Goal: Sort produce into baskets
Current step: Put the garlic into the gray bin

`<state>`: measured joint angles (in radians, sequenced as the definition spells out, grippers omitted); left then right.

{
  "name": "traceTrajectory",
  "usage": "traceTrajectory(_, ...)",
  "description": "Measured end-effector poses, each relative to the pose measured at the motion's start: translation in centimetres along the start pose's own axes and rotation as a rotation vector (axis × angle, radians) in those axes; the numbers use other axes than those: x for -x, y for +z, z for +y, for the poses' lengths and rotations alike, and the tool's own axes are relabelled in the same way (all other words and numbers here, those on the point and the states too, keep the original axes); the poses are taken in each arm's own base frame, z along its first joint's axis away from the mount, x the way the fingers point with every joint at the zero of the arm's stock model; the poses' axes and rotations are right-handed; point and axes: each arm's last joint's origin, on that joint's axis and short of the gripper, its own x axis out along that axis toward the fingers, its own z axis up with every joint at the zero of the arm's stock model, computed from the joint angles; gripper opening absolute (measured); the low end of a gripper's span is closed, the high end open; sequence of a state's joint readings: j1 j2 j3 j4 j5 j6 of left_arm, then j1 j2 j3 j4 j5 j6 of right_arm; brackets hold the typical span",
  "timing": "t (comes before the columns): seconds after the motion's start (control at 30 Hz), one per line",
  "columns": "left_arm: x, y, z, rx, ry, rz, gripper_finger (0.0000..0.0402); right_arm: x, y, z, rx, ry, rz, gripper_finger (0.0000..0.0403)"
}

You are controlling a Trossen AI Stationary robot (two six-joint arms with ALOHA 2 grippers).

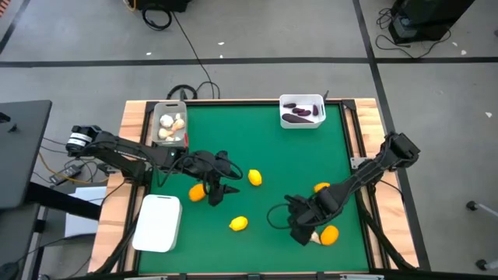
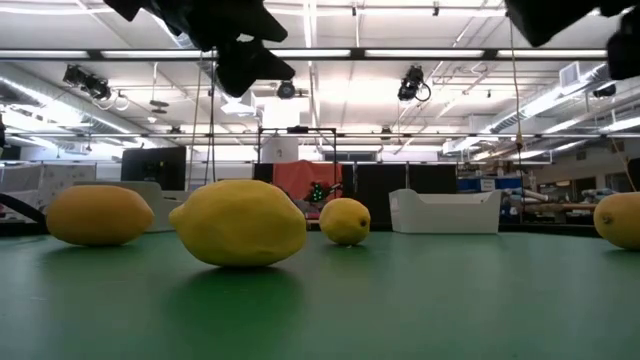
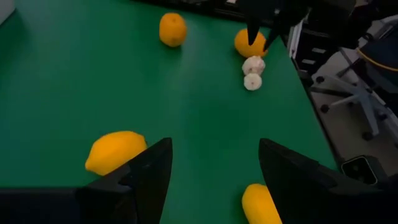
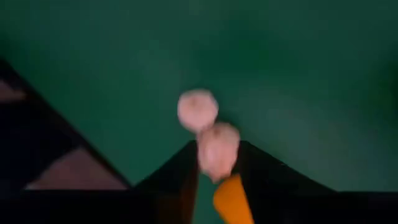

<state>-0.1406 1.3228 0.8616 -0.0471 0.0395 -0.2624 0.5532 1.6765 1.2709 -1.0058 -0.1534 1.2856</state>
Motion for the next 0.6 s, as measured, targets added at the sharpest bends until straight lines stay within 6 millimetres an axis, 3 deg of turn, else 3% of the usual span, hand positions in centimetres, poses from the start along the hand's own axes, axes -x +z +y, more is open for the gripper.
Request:
traceTrajectory(0.3,0.0,-0.1,0.0,0.001,0.004,0.014,0.0284,-1.8,-2.3,0.2,-0.002,-0.077,0.019,0.0280)
traceTrajectory(0.43,0.0,-0.4,0.1,0.002,0.011,0.042,0.0288,-3.3,-2.5,-0.4,0.001,-0.098,0.039,0.0291)
traceTrajectory(0.6,0.0,-0.8,0.2,-0.013,-0.004,0.090,0.0288,-4.5,-2.6,-0.4,-0.011,-0.036,0.077,0.0273)
